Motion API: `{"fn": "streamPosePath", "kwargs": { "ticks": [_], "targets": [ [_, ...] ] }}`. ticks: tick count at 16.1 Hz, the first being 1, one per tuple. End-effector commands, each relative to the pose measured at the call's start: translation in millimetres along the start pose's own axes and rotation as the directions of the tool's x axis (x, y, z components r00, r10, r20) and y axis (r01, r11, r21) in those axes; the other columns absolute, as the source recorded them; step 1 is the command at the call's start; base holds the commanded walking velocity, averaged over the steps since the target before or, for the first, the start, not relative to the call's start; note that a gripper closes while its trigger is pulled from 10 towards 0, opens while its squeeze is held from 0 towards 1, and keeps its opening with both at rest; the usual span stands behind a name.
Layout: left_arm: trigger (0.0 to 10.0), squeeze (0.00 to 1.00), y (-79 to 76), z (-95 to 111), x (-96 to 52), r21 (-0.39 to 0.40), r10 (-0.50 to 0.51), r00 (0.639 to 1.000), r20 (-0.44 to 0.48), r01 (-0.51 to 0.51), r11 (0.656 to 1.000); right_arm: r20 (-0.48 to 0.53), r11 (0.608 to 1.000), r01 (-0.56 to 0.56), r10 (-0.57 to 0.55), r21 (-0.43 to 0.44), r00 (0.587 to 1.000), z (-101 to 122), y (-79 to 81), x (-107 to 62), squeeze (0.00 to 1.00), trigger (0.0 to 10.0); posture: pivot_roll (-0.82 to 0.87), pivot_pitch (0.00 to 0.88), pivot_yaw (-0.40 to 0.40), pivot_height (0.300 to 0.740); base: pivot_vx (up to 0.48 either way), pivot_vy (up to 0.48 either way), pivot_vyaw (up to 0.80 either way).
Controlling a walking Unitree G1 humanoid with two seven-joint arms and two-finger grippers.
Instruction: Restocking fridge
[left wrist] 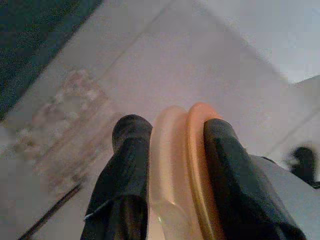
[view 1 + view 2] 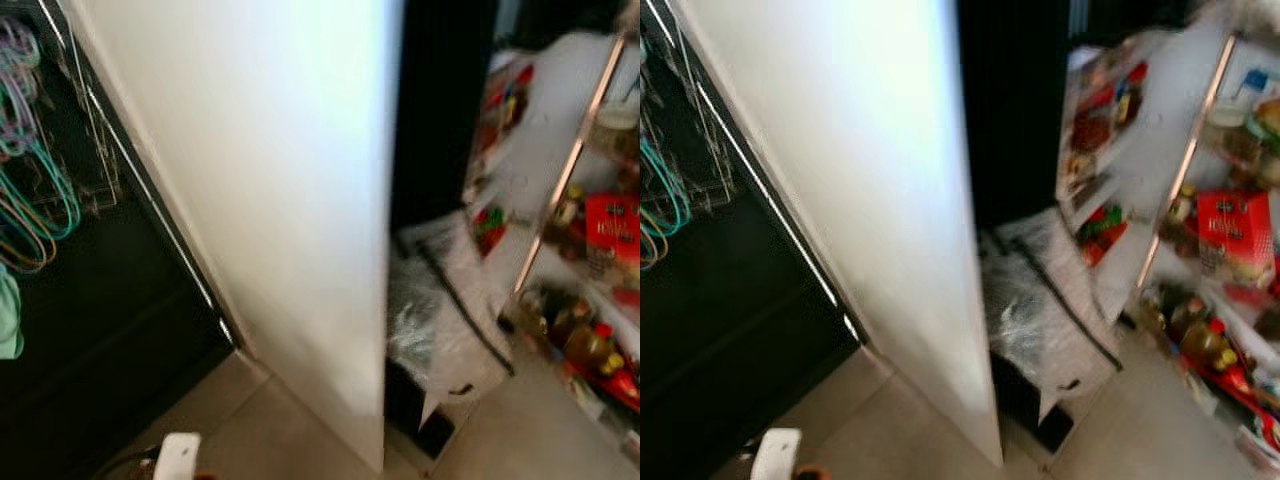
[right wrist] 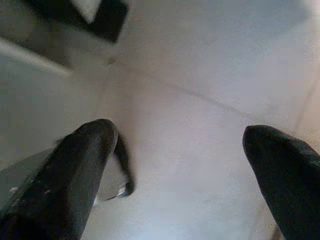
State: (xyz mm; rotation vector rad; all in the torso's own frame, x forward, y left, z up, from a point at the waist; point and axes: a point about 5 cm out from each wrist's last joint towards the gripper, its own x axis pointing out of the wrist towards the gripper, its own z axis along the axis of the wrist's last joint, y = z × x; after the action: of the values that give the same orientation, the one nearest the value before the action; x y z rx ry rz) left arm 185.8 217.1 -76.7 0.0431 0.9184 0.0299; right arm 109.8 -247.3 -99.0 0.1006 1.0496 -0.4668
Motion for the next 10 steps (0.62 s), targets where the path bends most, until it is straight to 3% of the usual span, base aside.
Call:
{"fn": "streamPosePath", "kwargs": {
  "ticks": [1, 4, 10],
  "targets": [
    [10.0, 0.00, 3.6, -7.4, -1.6, -0.008, -0.005, 0.999, -0.040, 0.004, 1.000, -0.012, 1.000, -0.021, 0.021, 0.013, 1.000, -2.0, 10.6, -0.4, 0.00, 10.0, -0.05, 0.029, 0.078, 0.740, 0.000, -0.398, 0.00],
    [10.0, 0.00, 9.3, -8.0, -2.7, -0.011, 0.001, 0.999, -0.039, -0.001, 1.000, -0.016, 1.000, -0.018, 0.019, 0.021, 1.000, -1.5, 12.1, -0.3, 0.00, 10.0, -0.05, 0.035, 0.080, 0.740, 0.000, -0.398, -0.80],
    [10.0, 0.00, 11.7, -15.8, -5.4, -0.022, -0.001, 0.999, -0.039, 0.000, 1.000, 0.012, 0.999, -0.044, 0.044, -0.002, 0.999, 6.7, 15.6, 0.9, 0.00, 10.0, -0.05, 0.041, 0.080, 0.740, 0.000, -0.398, 0.00]
  ]
}}
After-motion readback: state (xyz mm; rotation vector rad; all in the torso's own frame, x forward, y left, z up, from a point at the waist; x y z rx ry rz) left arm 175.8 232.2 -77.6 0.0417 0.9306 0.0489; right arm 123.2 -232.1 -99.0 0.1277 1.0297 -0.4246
